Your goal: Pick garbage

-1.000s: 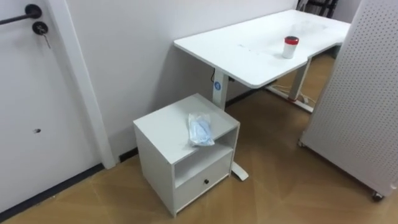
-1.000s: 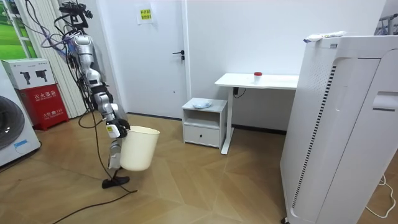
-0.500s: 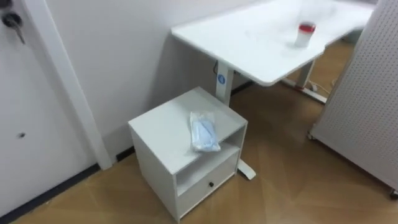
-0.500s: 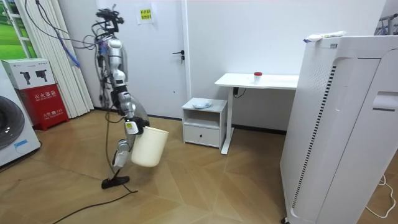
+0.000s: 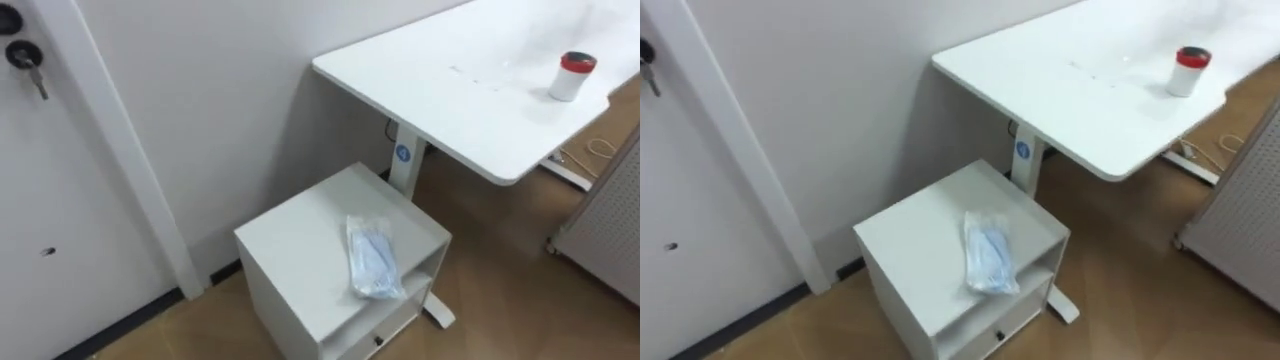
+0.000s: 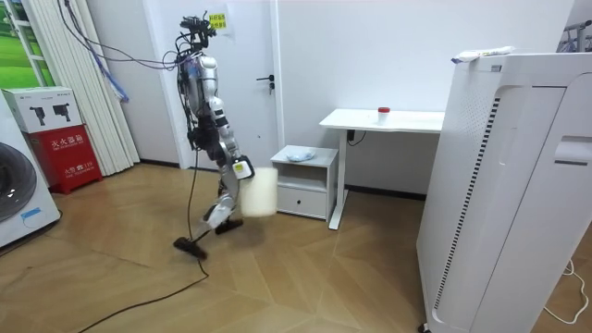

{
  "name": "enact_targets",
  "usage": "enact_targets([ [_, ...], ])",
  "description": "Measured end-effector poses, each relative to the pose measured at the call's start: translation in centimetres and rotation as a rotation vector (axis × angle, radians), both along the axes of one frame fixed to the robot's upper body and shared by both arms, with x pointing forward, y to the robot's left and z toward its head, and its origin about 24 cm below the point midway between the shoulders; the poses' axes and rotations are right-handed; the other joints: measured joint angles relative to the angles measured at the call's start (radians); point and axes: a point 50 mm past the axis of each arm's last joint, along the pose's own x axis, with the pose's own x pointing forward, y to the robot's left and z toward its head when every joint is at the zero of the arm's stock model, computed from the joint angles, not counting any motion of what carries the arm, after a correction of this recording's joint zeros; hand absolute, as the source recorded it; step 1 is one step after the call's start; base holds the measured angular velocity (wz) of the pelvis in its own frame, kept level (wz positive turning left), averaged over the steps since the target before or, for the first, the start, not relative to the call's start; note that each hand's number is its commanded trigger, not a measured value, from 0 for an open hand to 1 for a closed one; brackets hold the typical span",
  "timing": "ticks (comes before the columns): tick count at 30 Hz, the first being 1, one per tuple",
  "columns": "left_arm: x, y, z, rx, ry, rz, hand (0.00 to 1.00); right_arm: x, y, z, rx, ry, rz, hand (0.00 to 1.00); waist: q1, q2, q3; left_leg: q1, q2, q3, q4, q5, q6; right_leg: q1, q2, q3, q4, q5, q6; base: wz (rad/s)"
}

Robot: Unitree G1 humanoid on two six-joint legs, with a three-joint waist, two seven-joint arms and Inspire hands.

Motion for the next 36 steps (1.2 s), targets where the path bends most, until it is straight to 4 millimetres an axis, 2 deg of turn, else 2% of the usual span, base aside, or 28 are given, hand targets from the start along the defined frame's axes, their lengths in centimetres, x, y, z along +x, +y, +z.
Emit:
enact_targets([
  [1, 0.9, -0.1, 0.3, 0.006, -0.043, -0.006, 0.0, 0.5, 0.1, 0.1, -0.002, -0.019, 0.014, 1.0, 0.001, 0.012, 0.0031, 0.016, 0.014, -0.005, -0.013, -0.002, -0.001, -0.06, 0.009, -0.016, -0.02, -0.049, -0.005, -0.04],
  [2, 1.7, -0.2, 0.5, 0.012, -0.085, -0.014, 0.0, 1.0, 0.2, 0.2, -0.003, -0.034, 0.032, 1.0, 0.001, 0.019, 0.0058, 0.029, 0.027, -0.006, -0.031, -0.001, -0.002, -0.117, 0.02, -0.024, -0.07, -0.08, -0.007, -0.08],
  [3, 2.1, -0.3, 0.7, 0.015, -0.106, -0.017, 0.0, 1.4, 0.3, 0.3, -0.006, -0.045, 0.04, 1.0, 0.0, 0.023, 0.0064, 0.035, 0.035, -0.007, -0.038, -0.001, -0.005, -0.141, 0.025, -0.034, -0.115, -0.091, -0.009, -0.1],
  [4, 2.9, -0.5, 0.9, 0.016, -0.143, -0.029, 0.0, 1.8, 0.3, 0.3, -0.013, -0.06, 0.056, 1.0, -0.003, 0.03, 0.0091, 0.05, 0.047, -0.01, -0.054, -0.001, -0.01, -0.169, 0.039, -0.04, -0.229, -0.097, -0.01, 0.0],
  [5, 3.7, -1.0, 1.2, 0.016, -0.178, -0.056, 0.0, 1.8, 0.4, 0.3, -0.018, -0.063, 0.063, 1.0, -0.006, 0.034, 0.0093, 0.064, 0.049, -0.023, -0.068, 0.001, -0.016, -0.175, 0.05, -0.035, -0.37, -0.092, -0.012, 0.13],
  [6, 4.2, -1.2, 1.3, 0.017, -0.194, -0.072, 0.0, 1.7, 0.4, 0.3, -0.021, -0.065, 0.069, 1.0, -0.009, 0.035, 0.0087, 0.068, 0.049, -0.029, -0.072, 0.0, -0.018, -0.173, 0.053, -0.035, -0.445, -0.082, -0.014, 0.25],
  [7, 5.1, -1.8, 1.5, 0.011, -0.221, -0.103, 0.0, 1.8, 0.5, 0.3, -0.025, -0.066, 0.081, 1.0, -0.011, 0.031, 0.0069, 0.08, 0.05, -0.035, -0.078, -0.004, -0.026, -0.168, 0.06, -0.036, -0.564, -0.025, -0.005, 0.3],
  [8, 5.7, -2.3, 1.7, 0.006, -0.245, -0.12, 0.0, 1.5, 0.6, 0.2, -0.027, -0.058, 0.083, 1.0, -0.014, 0.039, -0.0027, 0.089, 0.056, -0.052, -0.081, -0.008, -0.037, -0.141, 0.077, -0.038, -0.625, 0.057, -0.013, 0.23],
  [10, 6.6, -2.6, 2.3, 0.01, -0.308, -0.128, 0.0, 1.5, 0.8, 0.1, -0.026, -0.058, 0.088, 1.0, -0.021, 0.04, -0.0034, 0.119, 0.069, -0.063, -0.109, -0.009, -0.056, -0.102, 0.107, -0.04, -0.654, 0.078, -0.012, 0.12],
  [12, 7.6, -2.8, 2.9, 0.025, -0.365, -0.145, 0.0, 2.2, 0.7, 0.2, -0.033, -0.064, 0.095, 1.0, -0.035, 0.039, -0.0024, 0.146, 0.071, -0.075, -0.141, -0.002, -0.067, -0.086, 0.111, -0.043, -0.657, 0.072, -0.018, 0.09],
  [14, 9.2, -3.3, 3.6, 0.037, -0.424, -0.174, 0.0, 2.6, 0.9, 0.2, -0.029, -0.058, 0.134, 1.0, -0.041, 0.033, 0.0025, 0.167, 0.079, -0.08, -0.168, 0.002, -0.078, -0.065, 0.12, -0.055, -0.672, 0.065, -0.026, 0.05],
  [16, 10.4, -3.7, 4.2, 0.037, -0.463, -0.198, 0.0, 3.1, 1.1, 0.3, -0.019, -0.07, 0.158, 1.0, -0.046, 0.027, 0.0091, 0.169, 0.085, -0.082, -0.172, 0.0, -0.084, -0.063, 0.125, -0.057, -0.675, 0.061, -0.03, 0.03],
  [19, 11.8, -4.1, 4.8, 0.045, -0.501, -0.226, 0.0, 3.7, 1.3, 0.4, -0.008, -0.084, 0.191, 1.0, -0.061, 0.027, 0.0107, 0.163, 0.096, -0.081, -0.153, -0.006, -0.092, -0.07, 0.136, -0.056, -0.676, 0.06, -0.031, -0.03],
  [21, 13.1, -4.5, 5.7, 0.048, -0.552, -0.24, 0.0, 4.0, 1.3, 0.5, -0.009, -0.092, 0.195, 1.0, -0.062, 0.034, 0.0145, 0.142, 0.102, -0.082, -0.133, -0.015, -0.094, -0.085, 0.139, -0.054, -0.672, 0.059, -0.034, -0.05],
  [23, 15.6, -4.9, 7.4, 0.058, -0.634, -0.255, 0.0, 5.0, 1.1, 0.8, -0.021, -0.109, 0.212, 1.0, -0.065, 0.045, 0.0222, 0.1, 0.1, -0.077, -0.117, -0.016, -0.093, -0.126, 0.138, -0.046, -0.665, 0.06, -0.039, -0.08],
  [24, 16.2, -5.0, 7.8, 0.061, -0.654, -0.258, 0.0, 5.3, 1.0, 0.9, -0.026, -0.113, 0.223, 1.0, -0.067, 0.05, 0.0248, 0.091, 0.1, -0.077, -0.111, -0.016, -0.093, -0.133, 0.137, -0.049, -0.662, 0.061, -0.039, -0.05],
  [25, 17.2, -5.2, 8.6, 0.065, -0.695, -0.262, 0.0, 5.9, 1.0, 1.1, -0.033, -0.121, 0.237, 1.0, -0.077, 0.058, 0.0275, 0.076, 0.101, -0.076, -0.102, -0.016, -0.093, -0.15, 0.135, -0.055, -0.651, 0.061, -0.04, 0.0],
  [26, 18.3, -5.5, 9.5, 0.079, -0.735, -0.284, 0.0, 6.7, 0.9, 1.3, -0.043, -0.133, 0.259, 1.0, -0.088, 0.069, 0.0335, 0.056, 0.102, -0.075, -0.093, -0.017, -0.092, -0.167, 0.135, -0.055, -0.647, 0.062, -0.042, 0.0],
  [27, 18.7, -5.7, 9.8, 0.084, -0.75, -0.295, 0.0, 7.0, 0.8, 1.5, -0.047, -0.139, 0.271, 1.0, -0.089, 0.073, 0.0357, 0.048, 0.102, -0.07, -0.093, -0.017, -0.092, -0.177, 0.134, -0.054, -0.645, 0.063, -0.044, -0.13],
  [29, 20.2, -6.2, 10.9, 0.095, -0.787, -0.318, 0.0, 8.4, 0.9, 1.9, -0.046, -0.166, 0.311, 1.0, -0.093, 0.091, 0.0457, 0.019, 0.106, -0.05, -0.094, -0.016, -0.09, -0.219, 0.133, -0.051, -0.629, 0.067, -0.049, -0.25],
  [33, 21.8, -6.5, 12.3, 0.118, -0.842, -0.324, 0.0, 10.3, 1.4, 2.6, -0.06, -0.203, 0.366, 1.0, -0.118, 0.104, 0.0504, -0.055, 0.114, -0.028, -0.062, -0.015, -0.092, -0.309, 0.132, -0.035, -0.591, 0.069, -0.056, -0.17],
  [36, 23.1, -7.1, 13.3, 0.116, -0.866, -0.331, 0.0, 12.0, 1.7, 3.3, -0.078, -0.249, 0.4, 1.0, -0.155, 0.117, 0.0628, -0.109, 0.12, -0.019, -0.024, -0.015, -0.093, -0.36, 0.127, -0.031, -0.562, 0.067, -0.06, 0.0],
])
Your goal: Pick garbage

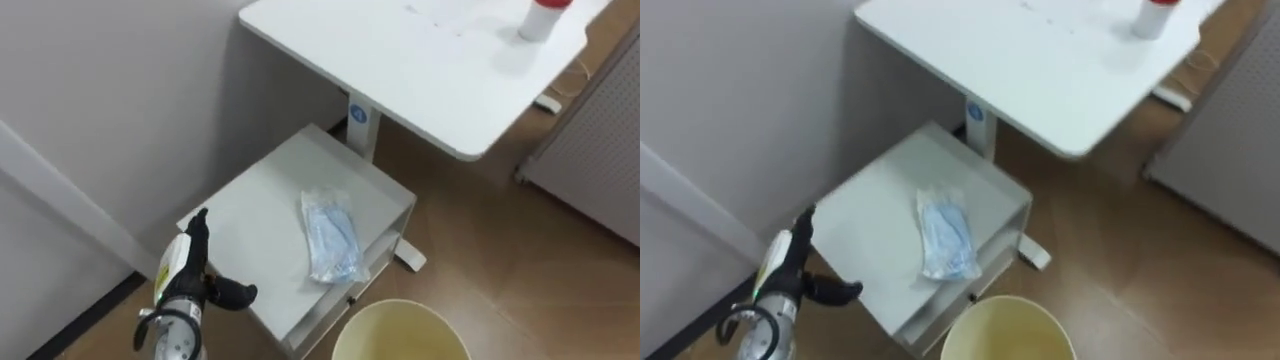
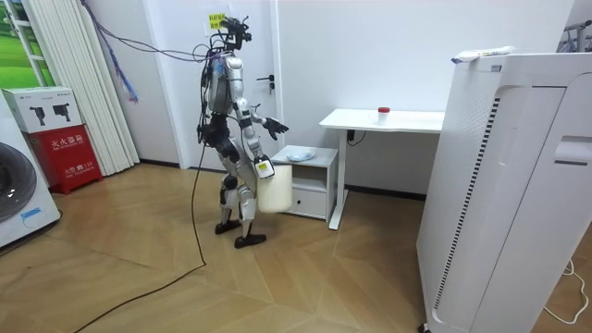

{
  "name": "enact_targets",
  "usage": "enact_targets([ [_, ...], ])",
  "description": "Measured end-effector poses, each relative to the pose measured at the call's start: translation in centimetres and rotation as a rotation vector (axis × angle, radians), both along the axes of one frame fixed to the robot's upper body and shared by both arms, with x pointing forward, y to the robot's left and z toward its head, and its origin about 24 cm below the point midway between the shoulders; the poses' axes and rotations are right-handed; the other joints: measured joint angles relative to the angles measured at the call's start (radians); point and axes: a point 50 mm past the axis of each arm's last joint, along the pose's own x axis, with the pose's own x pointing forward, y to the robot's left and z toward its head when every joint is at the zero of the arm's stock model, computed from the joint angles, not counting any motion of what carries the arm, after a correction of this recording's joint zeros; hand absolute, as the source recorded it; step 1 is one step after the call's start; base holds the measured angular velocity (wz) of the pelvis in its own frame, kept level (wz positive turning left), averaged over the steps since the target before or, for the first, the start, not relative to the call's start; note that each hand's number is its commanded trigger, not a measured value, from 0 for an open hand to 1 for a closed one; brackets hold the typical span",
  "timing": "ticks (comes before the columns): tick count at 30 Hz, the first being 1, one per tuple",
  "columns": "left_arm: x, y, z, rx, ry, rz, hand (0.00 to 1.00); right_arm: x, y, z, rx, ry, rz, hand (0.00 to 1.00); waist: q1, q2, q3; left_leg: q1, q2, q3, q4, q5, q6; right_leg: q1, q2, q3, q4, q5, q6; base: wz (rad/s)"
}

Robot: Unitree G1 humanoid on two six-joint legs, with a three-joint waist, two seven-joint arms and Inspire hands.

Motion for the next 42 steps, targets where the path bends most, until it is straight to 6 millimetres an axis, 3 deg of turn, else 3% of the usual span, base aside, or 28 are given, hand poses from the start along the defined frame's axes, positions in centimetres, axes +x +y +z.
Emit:
enact_targets([
  [5, 2.2, -0.7, 2.3, 0.011, -0.073, 0.01, 0.0, 1.9, 0.4, 0.9, -0.026, -0.045, 0.039, 1.0, -0.022, 0.013, 0.021, -0.097, 0.012, 0.025, 0.056, -0.001, 0.0, -0.095, -0.001, 0.005, 0.043, 0.006, -0.011, -0.03],
  [9, 3.2, -0.7, 3.7, 0.015, -0.122, 0.036, 0.0, 2.8, 0.7, 1.4, -0.019, -0.088, 0.024, 1.0, -0.031, 0.014, 0.0271, -0.171, 0.022, 0.028, 0.099, -0.013, 0.0, -0.172, -0.002, 0.007, 0.099, 0.0, -0.025, -0.01],
  [17, 3.8, -0.9, 4.7, 0.043, -0.186, 0.08, 0.0, 3.8, 0.5, 2.1, 0.028, -0.143, -0.068, 1.0, -0.064, 0.031, 0.0412, -0.306, 0.066, 0.055, 0.227, -0.042, -0.016, -0.313, 0.011, 0.008, 0.205, -0.024, -0.062, -0.08],
  [26, 4.9, -1.6, 6.3, 0.075, -0.243, 0.069, 0.0, 3.9, 1.2, 2.0, 0.076, -0.164, -0.109, 1.0, -0.123, 0.032, 0.0434, -0.425, 0.112, 0.07, 0.362, -0.092, -0.047, -0.457, 0.029, 0.019, 0.353, -0.079, -0.105, -0.08],
  [35, 5.2, -2.0, 6.7, 0.118, -0.252, 0.035, 0.0, 4.3, 1.4, 2.3, 0.094, -0.186, -0.101, 1.0, -0.13, 0.035, 0.0442, -0.478, 0.138, 0.07, 0.4, -0.101, -0.082, -0.523, 0.054, 0.018, 0.403, -0.101, -0.145, -0.04],
  [42, 5.2, -1.8, 6.3, 0.238, -0.219, -0.017, 0.0, 4.4, 1.5, 2.4, 0.113, -0.192, -0.102, 1.0, -0.135, 0.039, 0.0442, -0.511, 0.17, 0.085, 0.435, -0.097, -0.088, -0.545, 0.059, -0.001, 0.421, -0.116, -0.158, 0.08],
])
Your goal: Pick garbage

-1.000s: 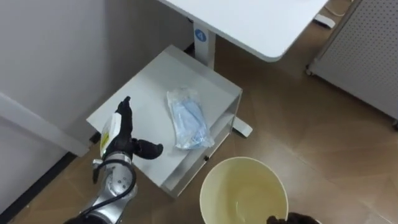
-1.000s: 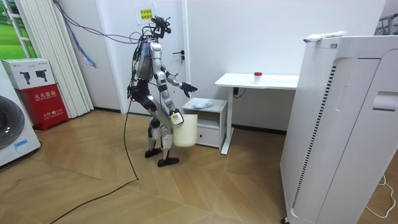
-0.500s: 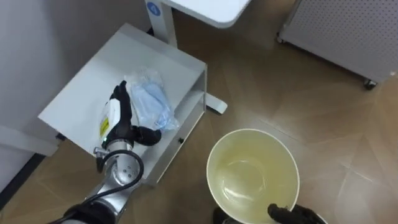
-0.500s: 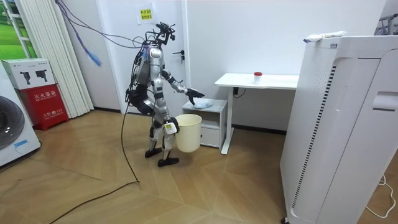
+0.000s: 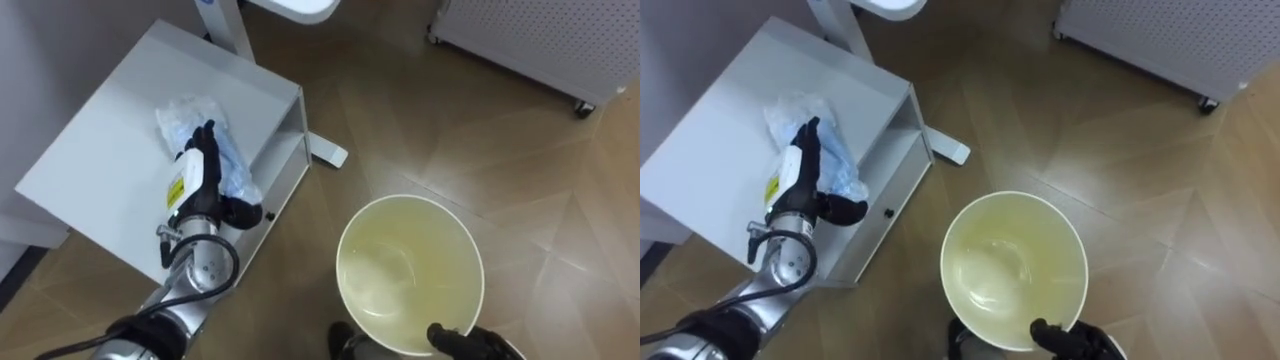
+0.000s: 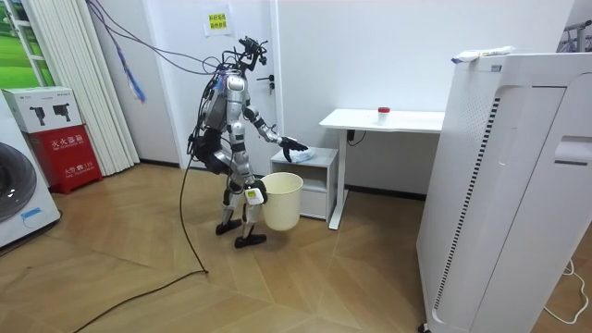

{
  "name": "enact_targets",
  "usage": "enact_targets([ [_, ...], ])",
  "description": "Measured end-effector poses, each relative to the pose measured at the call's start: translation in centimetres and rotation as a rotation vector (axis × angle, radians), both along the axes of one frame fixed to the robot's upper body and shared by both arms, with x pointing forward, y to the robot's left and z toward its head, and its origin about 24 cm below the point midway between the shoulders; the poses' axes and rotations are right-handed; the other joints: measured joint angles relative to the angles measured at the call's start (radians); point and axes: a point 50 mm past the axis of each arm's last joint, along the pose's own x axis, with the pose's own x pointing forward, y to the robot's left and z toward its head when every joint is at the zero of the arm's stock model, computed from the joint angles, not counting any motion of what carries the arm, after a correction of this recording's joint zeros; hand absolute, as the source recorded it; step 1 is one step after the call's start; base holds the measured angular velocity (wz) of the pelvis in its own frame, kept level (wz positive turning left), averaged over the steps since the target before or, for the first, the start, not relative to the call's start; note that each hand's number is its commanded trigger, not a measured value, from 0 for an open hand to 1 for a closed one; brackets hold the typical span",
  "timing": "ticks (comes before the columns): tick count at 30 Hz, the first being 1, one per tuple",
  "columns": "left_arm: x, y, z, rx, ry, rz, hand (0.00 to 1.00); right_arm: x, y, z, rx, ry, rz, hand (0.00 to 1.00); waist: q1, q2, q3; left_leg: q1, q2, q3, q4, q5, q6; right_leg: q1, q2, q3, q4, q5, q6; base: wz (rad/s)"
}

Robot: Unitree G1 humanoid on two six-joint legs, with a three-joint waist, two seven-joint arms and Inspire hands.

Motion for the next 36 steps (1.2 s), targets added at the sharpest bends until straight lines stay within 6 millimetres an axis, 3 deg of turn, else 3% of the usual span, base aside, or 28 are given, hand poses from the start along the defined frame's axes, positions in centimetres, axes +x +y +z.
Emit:
enact_targets([
  [7, -0.2, -0.3, -0.9, 0.226, 0.085, -0.082, 0.0, 0.3, -0.4, 0.3, 0.033, -0.003, 0.0, 1.0, -0.001, 0.005, -0.0009, -0.041, -0.001, 0.005, 0.0, 0.001, -0.001, -0.045, 0.0, 0.002, -0.001, 0.005, -0.003, -0.03],
  [8, -0.2, 0.0, -1.0, 0.256, 0.098, -0.084, 0.05, 0.3, -0.4, 0.3, 0.037, 0.003, 0.001, 1.0, -0.001, 0.006, -0.0013, -0.041, -0.001, 0.005, 0.0, 0.001, -0.001, -0.045, 0.0, 0.002, -0.001, 0.005, -0.003, 0.0],
  [10, -0.1, 0.4, -1.0, 0.3, 0.113, -0.086, 1.0, 0.4, -0.4, 0.4, 0.039, 0.003, 0.003, 1.0, -0.001, 0.006, -0.0015, -0.039, 0.0, 0.008, -0.001, 0.001, -0.001, -0.045, 0.0, 0.004, -0.001, 0.005, -0.003, 0.0],
  [27, 0.4, 3.4, 0.1, 0.441, 0.15, -0.009, 1.0, 0.5, 0.7, 0.2, 0.067, 0.048, -0.024, 1.0, -0.016, 0.001, -0.006, 0.0, -0.004, 0.012, -0.021, 0.012, 0.009, 0.004, -0.007, -0.004, -0.029, 0.013, 0.015, 0.01],
  [36, -0.8, 4.2, -1.9, 0.461, 0.253, -0.001, 1.0, -0.3, 1.2, -0.5, 0.096, 0.079, -0.04, 1.0, -0.017, -0.01, -0.0059, 0.036, -0.003, 0.018, -0.043, 0.017, 0.016, 0.057, -0.006, -0.008, -0.076, 0.035, 0.027, 0.0],
])
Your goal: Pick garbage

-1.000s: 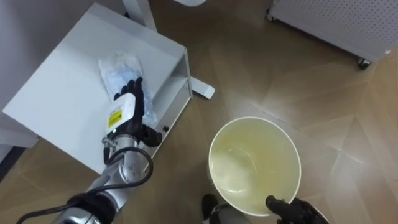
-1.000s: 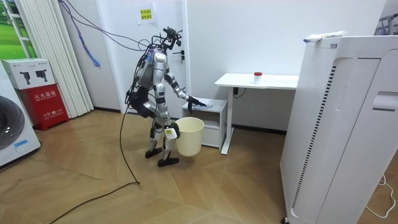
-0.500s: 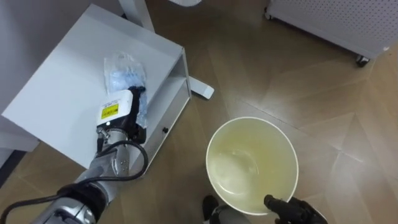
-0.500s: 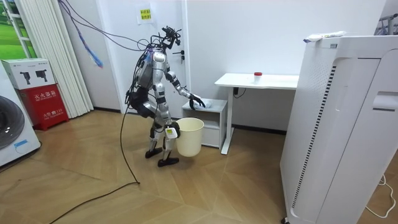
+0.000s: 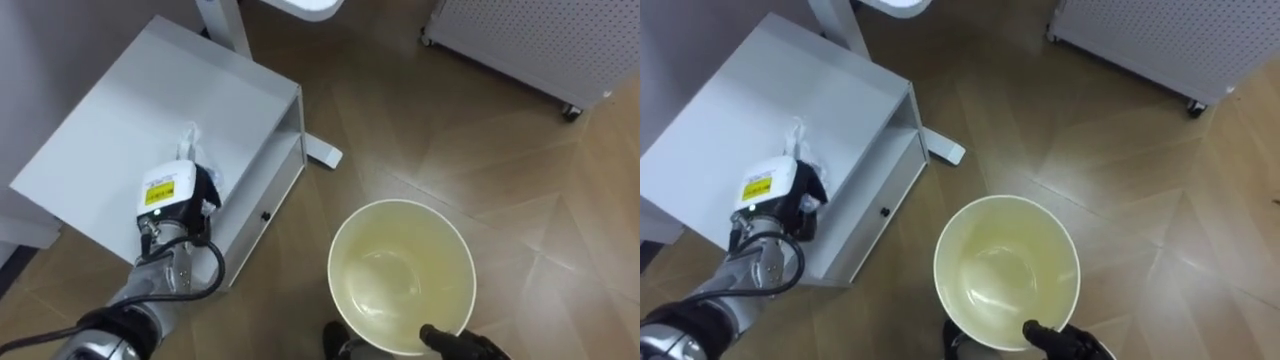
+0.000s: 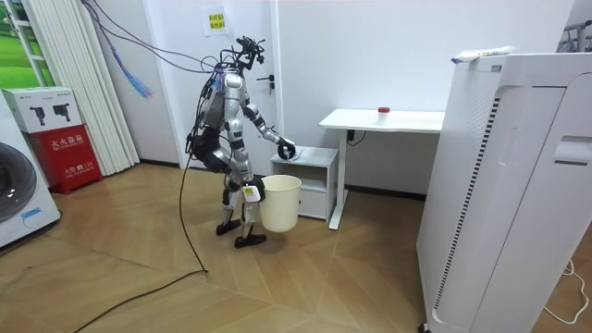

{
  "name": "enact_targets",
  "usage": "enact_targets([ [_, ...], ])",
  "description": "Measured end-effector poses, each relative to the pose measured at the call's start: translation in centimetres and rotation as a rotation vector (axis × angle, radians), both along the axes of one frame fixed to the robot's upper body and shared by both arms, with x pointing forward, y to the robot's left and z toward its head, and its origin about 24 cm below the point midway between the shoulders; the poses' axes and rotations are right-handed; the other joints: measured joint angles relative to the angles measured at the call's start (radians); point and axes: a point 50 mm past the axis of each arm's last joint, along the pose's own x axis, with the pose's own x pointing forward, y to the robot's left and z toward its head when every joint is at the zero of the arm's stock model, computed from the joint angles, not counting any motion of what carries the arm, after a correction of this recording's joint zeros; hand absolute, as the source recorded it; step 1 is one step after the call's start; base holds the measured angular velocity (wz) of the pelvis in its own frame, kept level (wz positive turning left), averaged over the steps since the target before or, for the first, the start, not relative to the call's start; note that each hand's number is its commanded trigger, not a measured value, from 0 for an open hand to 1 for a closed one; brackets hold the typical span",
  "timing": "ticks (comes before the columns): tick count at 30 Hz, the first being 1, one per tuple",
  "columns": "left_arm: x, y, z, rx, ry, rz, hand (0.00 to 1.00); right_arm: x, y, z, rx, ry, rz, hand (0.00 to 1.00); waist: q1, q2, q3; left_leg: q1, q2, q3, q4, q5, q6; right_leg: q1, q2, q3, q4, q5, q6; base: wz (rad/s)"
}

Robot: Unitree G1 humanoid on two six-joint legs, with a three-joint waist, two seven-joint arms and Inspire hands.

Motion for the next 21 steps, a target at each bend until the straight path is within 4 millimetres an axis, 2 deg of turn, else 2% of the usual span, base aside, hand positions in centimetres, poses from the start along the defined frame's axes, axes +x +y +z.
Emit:
enact_targets([
  [5, -0.5, 0.1, -0.7, -0.03, 0.019, 0.014, 1.0, -0.6, 0.7, -0.5, 0.019, 0.015, -0.01, 1.0, 0.002, -0.022, 0.0001, 0.035, -0.01, -0.006, -0.016, 0.0, 0.004, 0.034, -0.002, -0.001, -0.011, 0.003, 0.003, 0.0],
  [9, -0.5, -1.2, -1.1, -0.141, 0.016, 0.03, 1.0, -0.9, 0.8, -0.7, 0.021, 0.011, -0.019, 1.0, 0.001, -0.024, -0.0002, 0.037, -0.021, -0.02, -0.025, 0.005, 0.013, 0.049, -0.014, -0.016, -0.02, 0.003, 0.007, 0.14],
  [13, -0.7, -4.4, -1.7, -0.263, 0.038, -0.04, 1.0, -1.1, 0.5, -0.8, 0.003, 0.003, -0.038, 1.0, 0.002, -0.025, -0.0011, 0.056, -0.048, -0.025, -0.062, 0.019, 0.027, 0.063, -0.041, -0.018, -0.03, 0.003, 0.02, 0.18],
  [14, -1.1, -5.8, -2.1, -0.314, 0.046, -0.071, 1.0, -1.1, 0.5, -0.8, 0.007, -0.001, -0.046, 1.0, 0.003, -0.026, -0.0009, 0.061, -0.053, -0.026, -0.068, 0.02, 0.029, 0.07, -0.045, -0.022, -0.036, 0.004, 0.023, 0.08],
  [15, -1.3, -6.2, -2.3, -0.337, 0.051, -0.086, 1.0, -1.2, 0.5, -0.9, 0.008, -0.001, -0.046, 1.0, 0.004, -0.027, -0.0012, 0.065, -0.054, -0.026, -0.071, 0.021, 0.03, 0.075, -0.046, -0.022, -0.038, 0.006, 0.025, 0.05],
  [17, -2.6, -8.8, -3.5, -0.445, 0.095, -0.156, 1.0, -1.5, 0.8, -1.0, 0.005, -0.006, -0.041, 1.0, 0.005, -0.028, -0.0021, 0.081, -0.056, -0.025, -0.089, 0.023, 0.034, 0.095, -0.048, -0.026, -0.06, 0.009, 0.031, 0.05],
  [18, -2.8, -9.3, -3.7, -0.465, 0.108, -0.172, 1.0, -1.5, 0.9, -1.1, 0.002, -0.008, -0.037, 1.0, 0.005, -0.028, -0.0022, 0.081, -0.057, -0.026, -0.094, 0.025, 0.036, 0.097, -0.048, -0.028, -0.066, 0.01, 0.033, 0.05],
  [21, -4.3, -12.0, -4.7, -0.568, 0.171, -0.253, 1.0, -1.5, 1.0, -1.0, -0.005, -0.031, -0.033, 1.0, 0.015, -0.034, -0.0068, 0.087, -0.07, -0.026, -0.116, 0.031, 0.039, 0.103, -0.049, -0.027, -0.089, 0.02, 0.04, 0.0],
])
